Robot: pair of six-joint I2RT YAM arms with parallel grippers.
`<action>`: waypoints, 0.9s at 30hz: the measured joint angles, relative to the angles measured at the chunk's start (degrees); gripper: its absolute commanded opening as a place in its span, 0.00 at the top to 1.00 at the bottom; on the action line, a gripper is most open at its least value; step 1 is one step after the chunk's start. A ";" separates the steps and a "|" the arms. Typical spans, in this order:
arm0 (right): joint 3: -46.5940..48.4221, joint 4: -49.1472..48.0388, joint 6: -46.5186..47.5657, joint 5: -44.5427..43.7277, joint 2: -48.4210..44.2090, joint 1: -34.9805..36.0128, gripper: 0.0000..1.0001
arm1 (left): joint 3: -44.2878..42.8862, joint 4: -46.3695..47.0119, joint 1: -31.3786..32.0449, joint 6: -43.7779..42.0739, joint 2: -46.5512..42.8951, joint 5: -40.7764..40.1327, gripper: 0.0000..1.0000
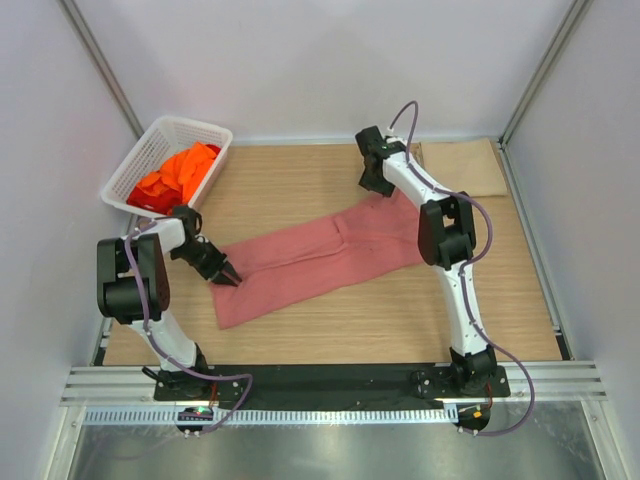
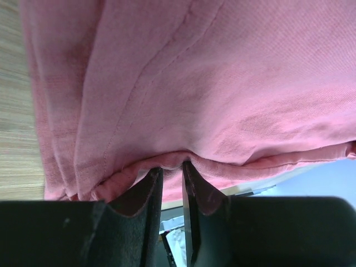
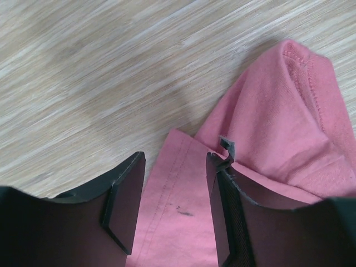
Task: Fold and stack the t-shirts
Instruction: Fold the tshirt
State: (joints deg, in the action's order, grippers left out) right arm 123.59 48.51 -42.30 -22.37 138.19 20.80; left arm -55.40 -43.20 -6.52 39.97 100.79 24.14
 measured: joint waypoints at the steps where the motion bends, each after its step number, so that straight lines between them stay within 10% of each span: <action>1: 0.15 -0.02 0.28 -0.44 0.33 0.15 0.47 | 0.00 0.02 0.00 -0.02 0.04 0.13 0.79; 23: 3.80 -1.79 12.24 -9.16 5.86 3.89 0.66 | 0.46 1.22 0.00 -0.22 0.61 2.86 0.79; 27: 4.85 -1.20 13.84 -9.81 6.19 3.85 0.82 | 0.50 1.29 0.00 -0.26 0.61 2.97 0.79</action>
State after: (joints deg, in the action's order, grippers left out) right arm 128.44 47.31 -28.47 -32.18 144.38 24.64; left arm -54.89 -41.91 -6.52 39.70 101.41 27.11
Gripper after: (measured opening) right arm 0.259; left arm 0.212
